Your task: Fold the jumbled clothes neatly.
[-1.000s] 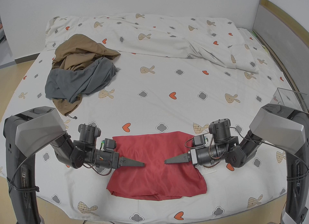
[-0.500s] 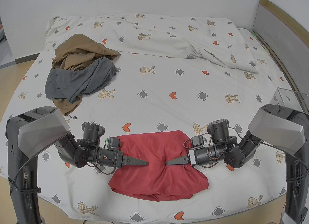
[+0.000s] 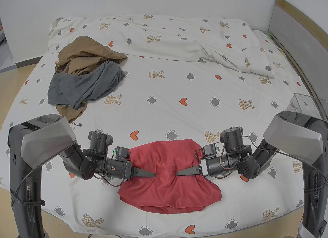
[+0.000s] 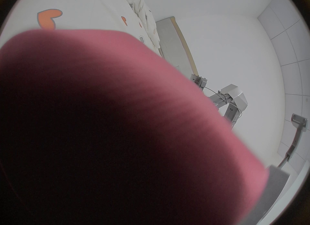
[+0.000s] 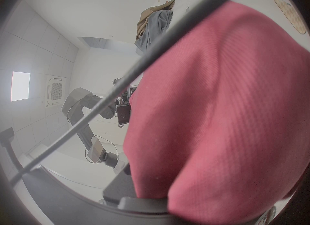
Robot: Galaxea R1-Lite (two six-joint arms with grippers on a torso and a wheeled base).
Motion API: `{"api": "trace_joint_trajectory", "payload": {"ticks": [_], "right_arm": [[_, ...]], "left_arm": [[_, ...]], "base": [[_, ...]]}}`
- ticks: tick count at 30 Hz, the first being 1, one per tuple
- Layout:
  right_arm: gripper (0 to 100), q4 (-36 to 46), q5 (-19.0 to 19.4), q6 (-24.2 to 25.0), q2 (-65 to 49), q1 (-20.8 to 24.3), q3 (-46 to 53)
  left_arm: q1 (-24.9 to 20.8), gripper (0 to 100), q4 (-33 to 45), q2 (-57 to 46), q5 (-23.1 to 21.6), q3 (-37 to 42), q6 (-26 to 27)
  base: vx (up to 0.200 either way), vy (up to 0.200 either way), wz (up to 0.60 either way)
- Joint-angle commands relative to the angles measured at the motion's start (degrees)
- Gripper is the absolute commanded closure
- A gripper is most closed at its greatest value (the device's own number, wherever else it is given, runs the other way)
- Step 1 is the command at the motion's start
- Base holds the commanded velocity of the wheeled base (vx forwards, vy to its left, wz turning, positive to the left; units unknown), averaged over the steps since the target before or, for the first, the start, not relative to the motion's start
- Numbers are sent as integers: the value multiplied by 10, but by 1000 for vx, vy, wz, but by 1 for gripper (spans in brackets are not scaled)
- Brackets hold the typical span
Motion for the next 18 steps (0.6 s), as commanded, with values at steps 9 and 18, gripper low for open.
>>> {"api": "trace_joint_trajectory", "payload": {"ticks": [9, 18], "right_arm": [[100, 4, -14, 5, -14, 12, 15], [100, 4, -13, 78, -109, 15, 20]], "left_arm": [[13, 100, 5, -66, 0, 20, -42], [13, 100, 10, -140, 0, 35, -121]], "base": [[0, 0, 0], [0, 0, 0]]}}
